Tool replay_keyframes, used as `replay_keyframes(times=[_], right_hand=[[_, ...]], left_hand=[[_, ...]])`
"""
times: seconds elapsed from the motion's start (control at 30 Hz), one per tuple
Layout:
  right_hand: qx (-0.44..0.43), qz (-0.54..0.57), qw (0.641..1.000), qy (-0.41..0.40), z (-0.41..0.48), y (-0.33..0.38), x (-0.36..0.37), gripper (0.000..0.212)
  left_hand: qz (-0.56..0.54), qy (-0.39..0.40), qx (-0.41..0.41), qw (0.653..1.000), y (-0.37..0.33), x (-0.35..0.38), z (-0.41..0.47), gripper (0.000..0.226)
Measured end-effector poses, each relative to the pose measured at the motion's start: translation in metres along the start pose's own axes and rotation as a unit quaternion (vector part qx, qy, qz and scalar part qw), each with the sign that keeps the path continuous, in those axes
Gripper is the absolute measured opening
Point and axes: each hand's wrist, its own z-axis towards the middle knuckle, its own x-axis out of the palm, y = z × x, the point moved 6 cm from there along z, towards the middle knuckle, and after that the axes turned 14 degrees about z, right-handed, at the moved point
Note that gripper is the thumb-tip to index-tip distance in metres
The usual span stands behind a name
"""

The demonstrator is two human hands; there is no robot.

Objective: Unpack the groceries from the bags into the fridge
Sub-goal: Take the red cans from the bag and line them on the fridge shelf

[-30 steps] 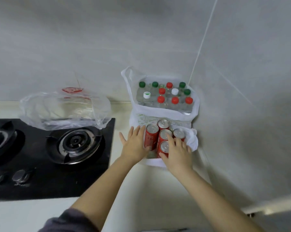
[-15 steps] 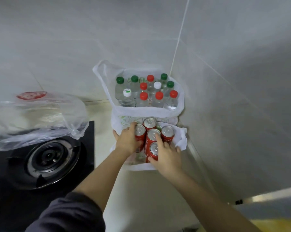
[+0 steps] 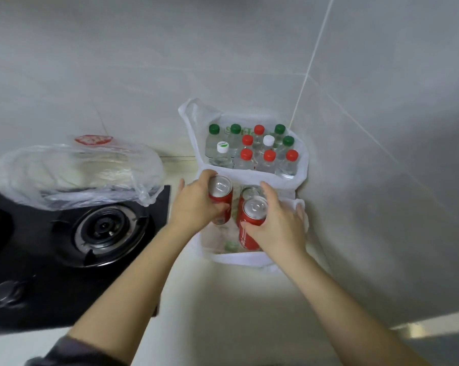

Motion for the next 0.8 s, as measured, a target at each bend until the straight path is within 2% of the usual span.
replay_keyframes(times=[0.13,0.27,0.4,0.5,0.67,0.8], right_hand=[[-0.036,0.077,0.996,0.035,0.000,0.036,-0.006,0.088],[-0.068,0.101,0.984,0.132,-0.019,0.059,0.015,0.094],[-0.082,0.115,0.965,0.219,-0.050,0.059,0.051,0.094],[-0.074,0.113,0.956,0.261,-0.070,0.046,0.078,0.090],[-0.059,0.100,0.953,0.279,-0.086,0.018,0.107,0.079],[-0.055,0.111,0.956,0.267,-0.089,0.004,0.114,0.075]], left_hand=[[-0.022,-0.041,-0.028,0.999,0.009,-0.056,-0.034,0.070],[-0.014,-0.048,-0.071,0.996,0.030,-0.073,-0.086,0.067],[0.002,-0.024,-0.132,0.991,0.057,-0.052,-0.140,0.067],[0.009,0.011,-0.194,0.981,0.071,-0.021,-0.172,0.055],[0.001,0.039,-0.239,0.970,0.080,0.024,-0.206,0.058],[-0.022,0.017,-0.258,0.966,0.082,0.037,-0.215,0.064]])
